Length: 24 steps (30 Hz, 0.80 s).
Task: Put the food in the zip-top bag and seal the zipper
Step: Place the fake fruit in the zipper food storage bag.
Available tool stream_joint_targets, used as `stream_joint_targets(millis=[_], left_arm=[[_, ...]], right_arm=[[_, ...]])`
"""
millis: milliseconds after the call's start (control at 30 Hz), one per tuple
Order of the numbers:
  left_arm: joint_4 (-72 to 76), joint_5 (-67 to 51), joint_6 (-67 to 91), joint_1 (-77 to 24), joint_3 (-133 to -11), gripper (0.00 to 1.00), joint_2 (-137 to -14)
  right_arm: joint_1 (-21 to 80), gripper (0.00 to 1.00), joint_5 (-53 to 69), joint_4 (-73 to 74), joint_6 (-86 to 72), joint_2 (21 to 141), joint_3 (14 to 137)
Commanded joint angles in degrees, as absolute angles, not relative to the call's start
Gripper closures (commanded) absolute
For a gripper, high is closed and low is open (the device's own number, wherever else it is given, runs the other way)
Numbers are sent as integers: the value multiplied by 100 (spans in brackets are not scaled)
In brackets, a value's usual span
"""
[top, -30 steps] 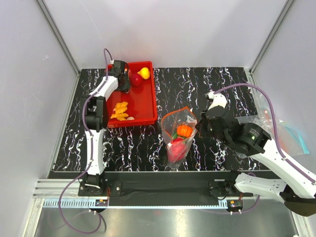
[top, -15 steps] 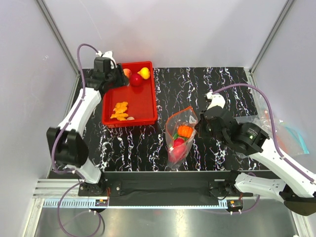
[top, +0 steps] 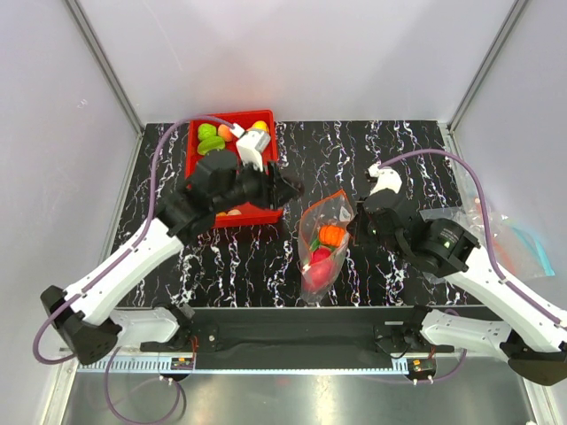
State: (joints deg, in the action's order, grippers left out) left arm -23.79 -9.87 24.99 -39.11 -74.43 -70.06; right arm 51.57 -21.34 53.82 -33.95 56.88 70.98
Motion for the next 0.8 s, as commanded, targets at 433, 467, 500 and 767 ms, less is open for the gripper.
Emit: stream_joint_targets(millis=[433,467,500,767], left_arm=[[-2294,-677,2558,-5510,-7286,60,-6837],[-2320,-703,2540,-5580,-7330,59,-6942],[-2346,-703,2531,-5616,-7408,57,-7004],[-2435,-519,2443,-5739,-7515,17,-7286]], right_arm=[[5115,100,-2065,5036,-3674,5476,6873],[5115,100,-2065,5036,-3700,5458,6882],[5115,100,-2065,5062,-3691,5458,6882],[5115,100,-2127,5124,-3683,5405,6970]])
